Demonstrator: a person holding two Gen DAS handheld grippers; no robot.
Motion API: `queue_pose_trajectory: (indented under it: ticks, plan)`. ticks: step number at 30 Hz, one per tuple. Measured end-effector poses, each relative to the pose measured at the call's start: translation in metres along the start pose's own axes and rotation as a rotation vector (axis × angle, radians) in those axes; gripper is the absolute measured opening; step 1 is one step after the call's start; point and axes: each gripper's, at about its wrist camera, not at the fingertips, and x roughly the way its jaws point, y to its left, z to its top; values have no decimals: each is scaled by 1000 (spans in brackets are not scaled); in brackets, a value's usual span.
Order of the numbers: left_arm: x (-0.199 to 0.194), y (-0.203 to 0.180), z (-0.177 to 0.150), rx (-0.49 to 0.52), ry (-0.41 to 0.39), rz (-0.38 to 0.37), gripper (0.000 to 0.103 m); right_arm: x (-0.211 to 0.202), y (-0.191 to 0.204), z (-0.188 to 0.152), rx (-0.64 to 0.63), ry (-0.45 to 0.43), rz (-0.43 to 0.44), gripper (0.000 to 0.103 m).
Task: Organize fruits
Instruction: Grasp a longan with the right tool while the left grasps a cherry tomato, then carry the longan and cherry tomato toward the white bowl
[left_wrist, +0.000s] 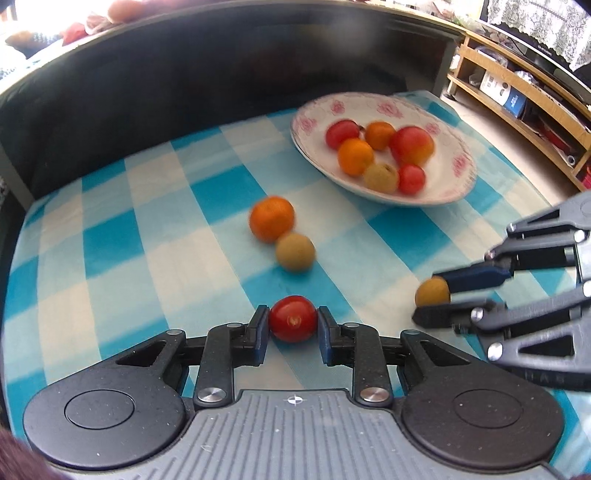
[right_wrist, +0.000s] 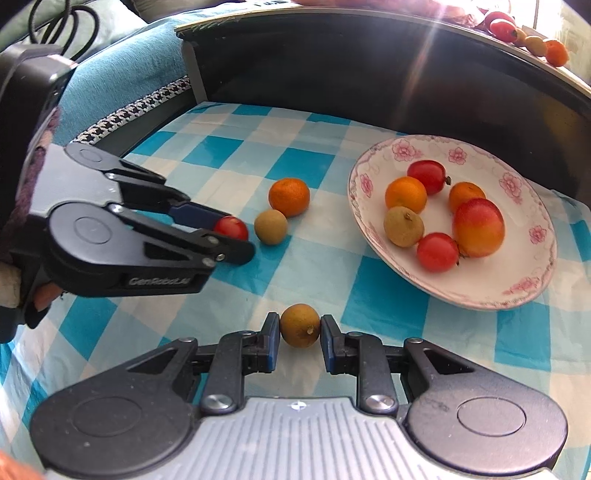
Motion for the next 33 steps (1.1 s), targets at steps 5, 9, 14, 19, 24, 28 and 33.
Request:
queue_pose_trajectory:
  ticks: [5, 9, 14, 19, 24, 28, 33]
  plan:
    - [-14, -19, -21, 1, 18, -18, 34, -15, 3, -13, -9, 8, -18, 27]
    - [-20, -36, -34, 37, 18, -11, 35, -28, 6, -28, -21, 21, -34, 27]
    - [-22, -43, -42, 41, -1, 5, 40, -31, 11, -48, -32, 46, -62, 27]
    - [-23, -43, -45, 29, -7, 14, 43, -32, 11, -54, -15, 27, -46, 27]
    - [-30, -44, -53, 5, -9, 18, 45, -35, 9, -57, 7, 18, -45, 28]
    - [-30, -49, -55, 8, -13, 19, 45, -36, 10, -58, 7, 15, -40, 31]
    - [-27, -50, -52, 9, -18, 19, 47, -37, 13, -55, 3, -1, -45, 31]
